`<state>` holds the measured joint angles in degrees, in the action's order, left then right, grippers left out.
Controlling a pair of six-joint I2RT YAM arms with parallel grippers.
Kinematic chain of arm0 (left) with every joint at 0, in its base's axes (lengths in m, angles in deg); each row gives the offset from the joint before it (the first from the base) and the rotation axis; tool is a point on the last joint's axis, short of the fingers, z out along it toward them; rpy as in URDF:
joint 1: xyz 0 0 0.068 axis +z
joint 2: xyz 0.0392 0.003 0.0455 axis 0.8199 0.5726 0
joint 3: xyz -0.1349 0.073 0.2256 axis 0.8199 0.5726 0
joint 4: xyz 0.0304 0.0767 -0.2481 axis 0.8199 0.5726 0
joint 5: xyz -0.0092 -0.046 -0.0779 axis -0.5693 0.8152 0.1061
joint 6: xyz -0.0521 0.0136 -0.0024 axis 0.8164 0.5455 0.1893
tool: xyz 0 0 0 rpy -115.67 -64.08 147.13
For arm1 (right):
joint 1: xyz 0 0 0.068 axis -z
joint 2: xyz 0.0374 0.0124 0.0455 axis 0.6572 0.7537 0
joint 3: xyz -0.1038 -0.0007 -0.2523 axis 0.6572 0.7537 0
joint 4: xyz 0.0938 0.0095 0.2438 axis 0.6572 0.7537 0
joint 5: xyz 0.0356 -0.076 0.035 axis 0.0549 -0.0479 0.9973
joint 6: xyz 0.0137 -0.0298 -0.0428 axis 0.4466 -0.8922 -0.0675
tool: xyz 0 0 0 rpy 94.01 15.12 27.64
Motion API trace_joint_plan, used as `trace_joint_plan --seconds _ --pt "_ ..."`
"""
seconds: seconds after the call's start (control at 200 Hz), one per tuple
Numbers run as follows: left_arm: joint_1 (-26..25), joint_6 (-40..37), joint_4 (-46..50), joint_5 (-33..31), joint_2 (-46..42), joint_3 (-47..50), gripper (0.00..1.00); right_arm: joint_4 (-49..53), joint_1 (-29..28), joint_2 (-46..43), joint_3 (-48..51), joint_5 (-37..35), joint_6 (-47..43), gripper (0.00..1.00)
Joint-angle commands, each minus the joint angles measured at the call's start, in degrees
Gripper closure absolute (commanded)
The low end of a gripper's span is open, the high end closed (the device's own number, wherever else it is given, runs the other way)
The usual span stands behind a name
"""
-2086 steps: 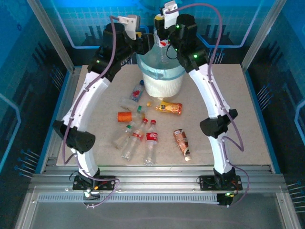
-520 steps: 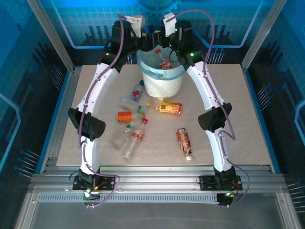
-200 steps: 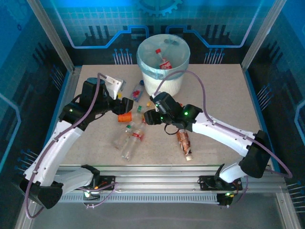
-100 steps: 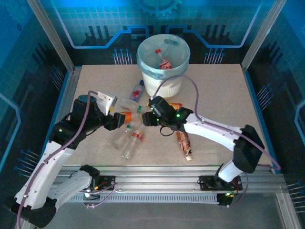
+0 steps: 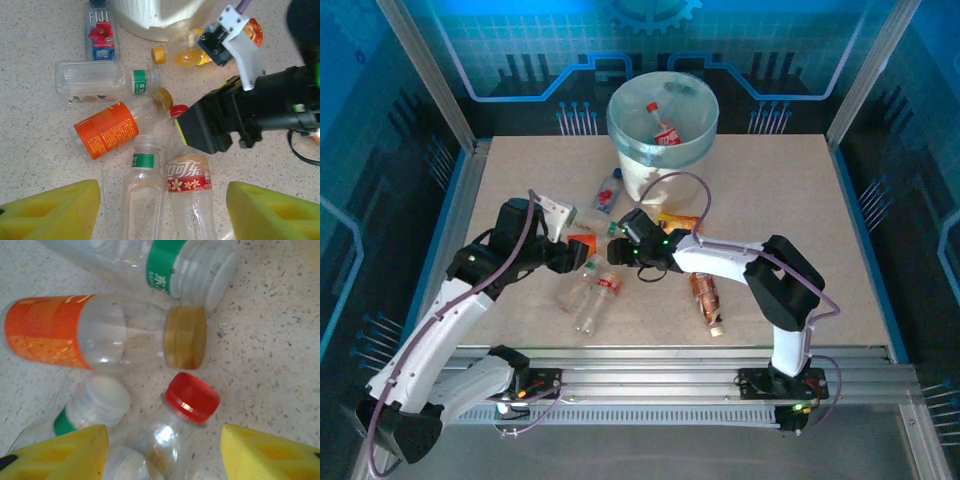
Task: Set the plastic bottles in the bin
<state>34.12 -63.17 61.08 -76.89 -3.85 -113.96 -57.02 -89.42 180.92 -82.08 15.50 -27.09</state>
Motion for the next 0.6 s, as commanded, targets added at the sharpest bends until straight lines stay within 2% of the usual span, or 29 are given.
trace_joint_plan --seconds 0.0,0.36,0.485,0.595 --pt "0.3 -0.1 -1.2 0.1 0.1 -0.2 0.31 -4.7 1.6 2.2 0.1 2.4 3.5 0.39" --pt "0.4 1.0 -1.4 1.3 0.7 -0.4 0.31 -8.1 3.5 6.5 1.0 6.3 6.2 0.41" --pt "0.3 0.8 -1.2 1.3 0.9 -0.6 0.31 -10.5 3.9 7.1 2.1 7.2 7.4 0.45" --pt "0.3 0.9 -1.2 1.5 1.1 -0.6 0.31 -11.9 4.1 6.6 3.2 7.2 7.7 0.54"
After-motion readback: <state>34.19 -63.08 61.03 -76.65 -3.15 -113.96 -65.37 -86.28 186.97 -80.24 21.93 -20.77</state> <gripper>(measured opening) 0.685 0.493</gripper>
